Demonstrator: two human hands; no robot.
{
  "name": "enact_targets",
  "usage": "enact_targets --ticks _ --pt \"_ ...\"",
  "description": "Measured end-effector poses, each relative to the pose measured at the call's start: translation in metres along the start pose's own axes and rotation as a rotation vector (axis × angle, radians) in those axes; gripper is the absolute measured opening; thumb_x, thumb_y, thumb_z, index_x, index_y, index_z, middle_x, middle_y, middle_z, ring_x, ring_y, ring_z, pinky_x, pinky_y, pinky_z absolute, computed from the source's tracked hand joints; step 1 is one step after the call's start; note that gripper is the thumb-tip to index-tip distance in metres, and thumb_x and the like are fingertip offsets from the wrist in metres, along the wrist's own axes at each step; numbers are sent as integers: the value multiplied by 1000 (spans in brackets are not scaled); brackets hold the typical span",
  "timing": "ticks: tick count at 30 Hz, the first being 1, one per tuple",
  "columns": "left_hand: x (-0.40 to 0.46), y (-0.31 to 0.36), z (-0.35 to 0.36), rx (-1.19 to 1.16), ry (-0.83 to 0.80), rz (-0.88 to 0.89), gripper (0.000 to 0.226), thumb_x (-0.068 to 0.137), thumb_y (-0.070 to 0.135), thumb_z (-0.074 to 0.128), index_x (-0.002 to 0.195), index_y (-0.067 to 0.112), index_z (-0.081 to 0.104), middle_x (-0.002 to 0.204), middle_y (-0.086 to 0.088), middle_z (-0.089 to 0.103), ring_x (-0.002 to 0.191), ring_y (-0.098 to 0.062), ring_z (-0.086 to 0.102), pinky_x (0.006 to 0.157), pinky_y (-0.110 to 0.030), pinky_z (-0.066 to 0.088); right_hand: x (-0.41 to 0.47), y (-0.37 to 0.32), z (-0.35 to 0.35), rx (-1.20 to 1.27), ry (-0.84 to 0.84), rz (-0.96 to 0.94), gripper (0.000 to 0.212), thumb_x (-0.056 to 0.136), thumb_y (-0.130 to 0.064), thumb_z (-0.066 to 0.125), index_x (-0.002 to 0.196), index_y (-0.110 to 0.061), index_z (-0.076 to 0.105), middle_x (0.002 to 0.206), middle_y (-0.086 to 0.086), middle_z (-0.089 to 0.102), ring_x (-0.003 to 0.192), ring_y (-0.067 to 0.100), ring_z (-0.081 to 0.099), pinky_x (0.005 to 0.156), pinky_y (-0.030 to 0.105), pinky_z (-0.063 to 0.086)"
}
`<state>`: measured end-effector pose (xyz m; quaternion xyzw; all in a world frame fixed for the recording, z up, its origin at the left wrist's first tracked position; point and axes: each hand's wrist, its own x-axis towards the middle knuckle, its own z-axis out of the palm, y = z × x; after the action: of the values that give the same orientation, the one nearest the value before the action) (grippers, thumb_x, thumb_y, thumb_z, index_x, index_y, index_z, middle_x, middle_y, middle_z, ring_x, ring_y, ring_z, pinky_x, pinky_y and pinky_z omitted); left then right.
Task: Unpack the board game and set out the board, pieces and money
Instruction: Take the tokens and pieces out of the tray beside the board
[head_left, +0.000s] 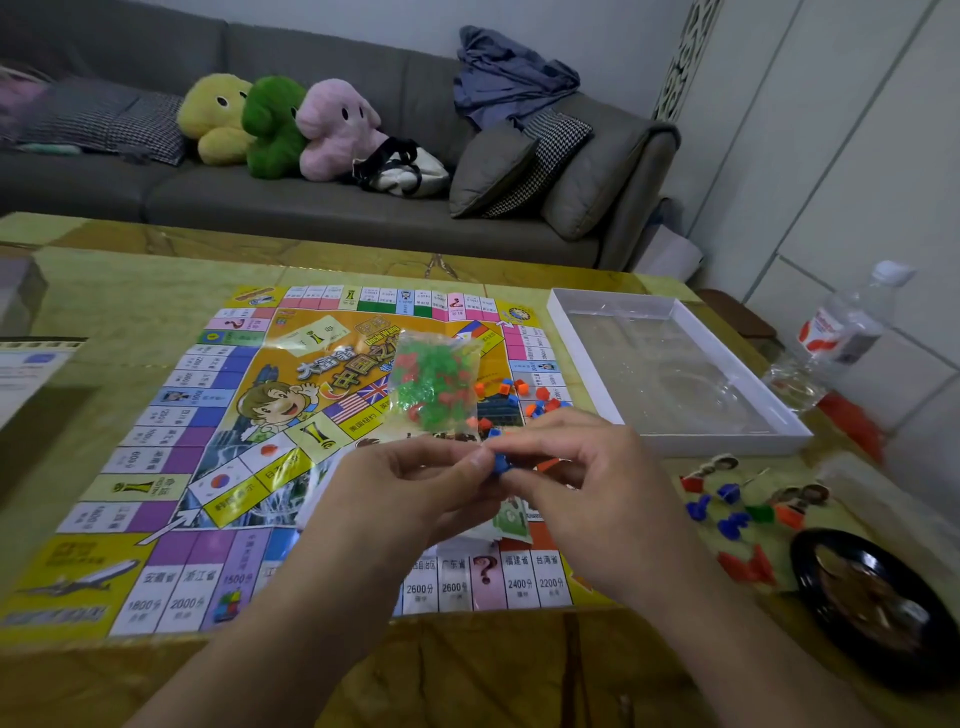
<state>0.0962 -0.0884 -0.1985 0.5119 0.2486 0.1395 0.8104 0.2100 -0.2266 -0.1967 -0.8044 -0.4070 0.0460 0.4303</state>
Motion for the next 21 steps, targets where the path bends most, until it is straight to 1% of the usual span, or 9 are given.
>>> enact_targets --ticks 3,6,8,10,12,13,17,21 --pt "0 -4 2 -18 9 8 21 85 11 75 101 -2 77 95 -19 80 92 -28 79 84 -32 65 -2 3 5 -30 17 -37 29 94 -17 77 116 -36 81 104 -23 67 105 -2 63 85 23 58" --pt "2 -8 4 -39 43 24 21 84 11 76 102 0 78 96 -19 79 92 -29 79 81 -30 65 -3 4 11 -45 49 -61 31 97 -16 74 121 -35 78 104 -25 67 107 -5 61 86 17 56" --pt "4 -9 6 -66 73 28 18 85 9 77 101 2 79 95 -21 79 91 -31 79 78 -30 65 -4 5 14 -15 93 -41 33 96 -18 75 122 -38 77 104 -27 68 107 -7 62 84 14 57" --pt "5 -9 8 -94 87 23 14 86 8 77 98 4 80 94 -23 79 90 -32 79 77 -31 65 -5 5 15 23 132 -23 28 95 -19 76 114 -39 77 98 -25 70 100 -3 67 79 18 60" --pt "6 -9 9 -111 91 3 11 86 9 76 95 6 82 93 -22 79 90 -32 79 77 -32 65 -5 6 16 36 161 -31 19 95 -18 77 104 -34 78 93 -22 72 94 1 71 75 21 61" --pt "6 -8 10 -119 91 -9 12 86 9 75 95 5 82 93 -22 79 89 -32 79 76 -33 66 -5 6 16 35 173 -34 16 95 -18 77 103 -32 79 92 -22 73 93 1 71 74 20 61" --pt "6 -5 9 -137 83 -50 15 87 9 73 99 0 78 92 -24 78 86 -34 79 72 -34 66 -4 7 12 38 179 -22 17 97 -20 75 107 -33 81 95 -26 73 97 -5 68 76 13 57" --pt "5 -5 9 -110 86 -47 16 88 10 73 99 -2 76 89 -24 78 82 -33 79 70 -32 66 -5 6 11 36 139 -19 20 96 -21 76 106 -38 81 97 -30 71 99 -6 67 77 14 58"
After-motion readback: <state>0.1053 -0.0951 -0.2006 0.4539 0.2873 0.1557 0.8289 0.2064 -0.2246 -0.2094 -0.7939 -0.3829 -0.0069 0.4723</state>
